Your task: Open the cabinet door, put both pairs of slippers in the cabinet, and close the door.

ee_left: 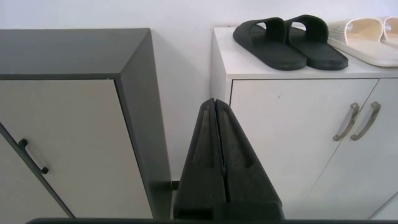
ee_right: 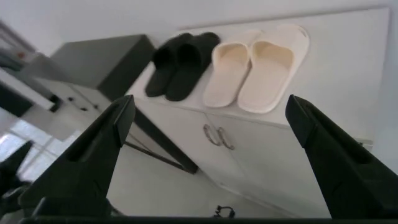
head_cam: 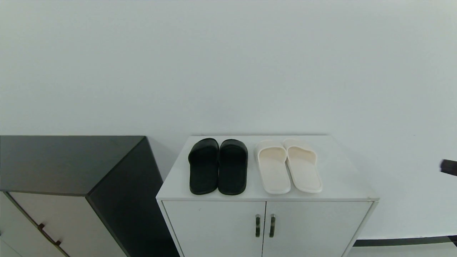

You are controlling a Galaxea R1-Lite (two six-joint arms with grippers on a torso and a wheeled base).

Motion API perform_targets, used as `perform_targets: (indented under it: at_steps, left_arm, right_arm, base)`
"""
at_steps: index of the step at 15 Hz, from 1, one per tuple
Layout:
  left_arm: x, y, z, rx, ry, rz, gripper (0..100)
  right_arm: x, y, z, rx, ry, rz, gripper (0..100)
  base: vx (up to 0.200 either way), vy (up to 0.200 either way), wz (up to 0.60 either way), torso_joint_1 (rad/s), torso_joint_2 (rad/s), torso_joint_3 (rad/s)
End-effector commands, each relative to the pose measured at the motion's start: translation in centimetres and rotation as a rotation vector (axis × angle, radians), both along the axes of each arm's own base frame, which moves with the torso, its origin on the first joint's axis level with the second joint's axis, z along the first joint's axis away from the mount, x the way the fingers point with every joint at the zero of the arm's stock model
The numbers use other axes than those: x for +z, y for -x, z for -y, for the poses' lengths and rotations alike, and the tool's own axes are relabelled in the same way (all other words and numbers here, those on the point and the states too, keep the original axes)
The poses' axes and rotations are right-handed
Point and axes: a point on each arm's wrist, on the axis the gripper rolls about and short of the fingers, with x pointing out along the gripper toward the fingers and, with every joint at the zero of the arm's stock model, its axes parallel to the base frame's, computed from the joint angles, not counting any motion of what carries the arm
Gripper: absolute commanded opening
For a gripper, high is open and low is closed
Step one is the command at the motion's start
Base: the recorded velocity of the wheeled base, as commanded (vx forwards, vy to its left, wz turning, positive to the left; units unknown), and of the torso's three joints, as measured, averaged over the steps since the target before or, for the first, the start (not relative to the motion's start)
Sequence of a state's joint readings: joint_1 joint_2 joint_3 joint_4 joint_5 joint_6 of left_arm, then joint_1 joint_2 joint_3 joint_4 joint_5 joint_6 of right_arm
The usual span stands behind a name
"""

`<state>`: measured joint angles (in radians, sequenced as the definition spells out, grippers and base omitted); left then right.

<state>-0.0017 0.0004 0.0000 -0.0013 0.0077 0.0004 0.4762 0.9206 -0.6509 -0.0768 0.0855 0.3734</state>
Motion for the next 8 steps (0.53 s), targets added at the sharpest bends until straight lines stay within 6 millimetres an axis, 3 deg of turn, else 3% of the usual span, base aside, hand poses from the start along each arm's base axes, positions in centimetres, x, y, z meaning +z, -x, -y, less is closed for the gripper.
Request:
perform_targets:
  at_steps: [1,4,8]
  left_arm:
    - [0.0,0.0,0.0,0.000,0.000,-0.001,0]
    - [0.0,0.0,0.0,0.002,0.000,0.001,0]
    - [0.0,0.0,0.0,0.005,0.020,0.001,0]
  right_arm:
    - [-1.2,-3.7,-5.0,-0.007,0.107,-0.077,100]
    - [-1.7,-7.9,-10.9,-0.117,0.164,-0.047,100]
    - [-4.6,-13.5,-16.1,-0.220,0.192,-0.031,100]
  base:
    - [0.000,0.000,0.00,0.000,0.00,0.000]
    - [0.000,0.000,0.00,0.000,0.00,0.000]
    - [0.000,0.000,0.00,0.000,0.00,0.000]
